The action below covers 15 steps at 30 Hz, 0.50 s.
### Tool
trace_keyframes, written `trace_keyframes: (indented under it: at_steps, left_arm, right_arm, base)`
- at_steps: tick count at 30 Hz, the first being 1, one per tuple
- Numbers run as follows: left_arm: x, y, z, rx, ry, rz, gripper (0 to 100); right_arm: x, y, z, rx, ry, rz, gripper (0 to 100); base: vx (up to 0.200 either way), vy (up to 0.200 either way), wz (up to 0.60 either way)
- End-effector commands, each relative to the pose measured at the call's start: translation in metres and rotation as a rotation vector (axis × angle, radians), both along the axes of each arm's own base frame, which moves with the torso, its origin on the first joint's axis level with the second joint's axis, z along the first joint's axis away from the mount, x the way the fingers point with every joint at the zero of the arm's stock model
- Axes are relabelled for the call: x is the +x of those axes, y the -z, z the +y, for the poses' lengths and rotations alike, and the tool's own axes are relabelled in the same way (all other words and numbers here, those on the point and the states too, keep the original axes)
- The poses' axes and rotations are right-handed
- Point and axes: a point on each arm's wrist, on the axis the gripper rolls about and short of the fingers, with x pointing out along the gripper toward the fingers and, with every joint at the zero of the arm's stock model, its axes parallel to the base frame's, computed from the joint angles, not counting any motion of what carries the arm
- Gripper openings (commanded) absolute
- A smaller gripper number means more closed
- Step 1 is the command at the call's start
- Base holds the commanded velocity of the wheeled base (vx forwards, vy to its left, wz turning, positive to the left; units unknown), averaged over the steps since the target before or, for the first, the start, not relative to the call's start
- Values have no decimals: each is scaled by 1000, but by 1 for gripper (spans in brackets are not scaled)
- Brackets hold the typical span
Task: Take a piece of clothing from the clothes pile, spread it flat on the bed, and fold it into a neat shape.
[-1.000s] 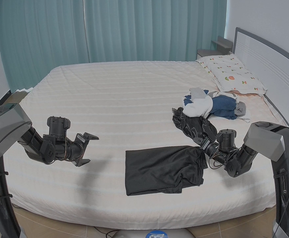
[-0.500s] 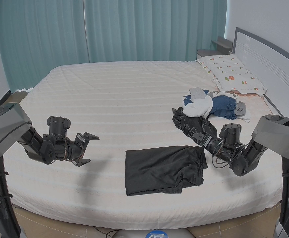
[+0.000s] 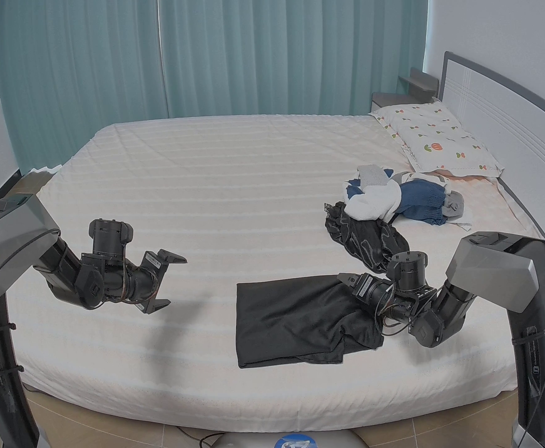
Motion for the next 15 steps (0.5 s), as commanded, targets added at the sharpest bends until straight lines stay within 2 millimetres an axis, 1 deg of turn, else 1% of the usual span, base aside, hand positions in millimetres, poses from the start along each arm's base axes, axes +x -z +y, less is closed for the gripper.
trace_keyframes:
  at_steps: [1, 3, 5, 6, 7, 8, 11, 12, 13, 15]
  left_arm:
    - [0, 1, 0, 0, 0, 2, 100]
    - [0, 1, 0, 0, 0, 2, 100]
    - [0, 1, 0, 0, 0, 4, 100]
    - [0, 1, 0, 0, 0, 4, 100]
    - [0, 1, 0, 0, 0, 4, 100]
    - [0, 1, 0, 0, 0, 2, 100]
    - [0, 1, 0, 0, 0, 4, 100]
    - [0, 1, 0, 0, 0, 4, 100]
    - [0, 1, 0, 0, 0, 2, 100]
    - [0, 1, 0, 0, 0, 4, 100]
  right_arm:
    - [5, 12, -4, -6, 18, 13, 100]
    - [13, 8, -13, -1, 50, -7, 100]
    - [14, 5, -17, 1, 59, -14, 100]
    - [16, -1, -25, 4, 79, -26, 100]
    - [16, -1, -25, 4, 79, -26, 100]
    - [16, -14, -29, 12, 88, -49, 100]
    - [14, -29, -32, 15, 100, -79, 100]
    - [14, -38, -33, 18, 104, -97, 100]
    - [12, -45, -32, 22, 101, -109, 100]
    - [6, -53, -28, 28, 88, -117, 100]
  base:
    - [0, 0, 0]
    - [0, 0, 0]
    - [0, 0, 0]
    - [0, 0, 0]
    - [0, 0, 0]
    - [0, 0, 0]
    - [0, 0, 0]
    - [0, 0, 0]
    - [0, 0, 0]
    - [0, 0, 0]
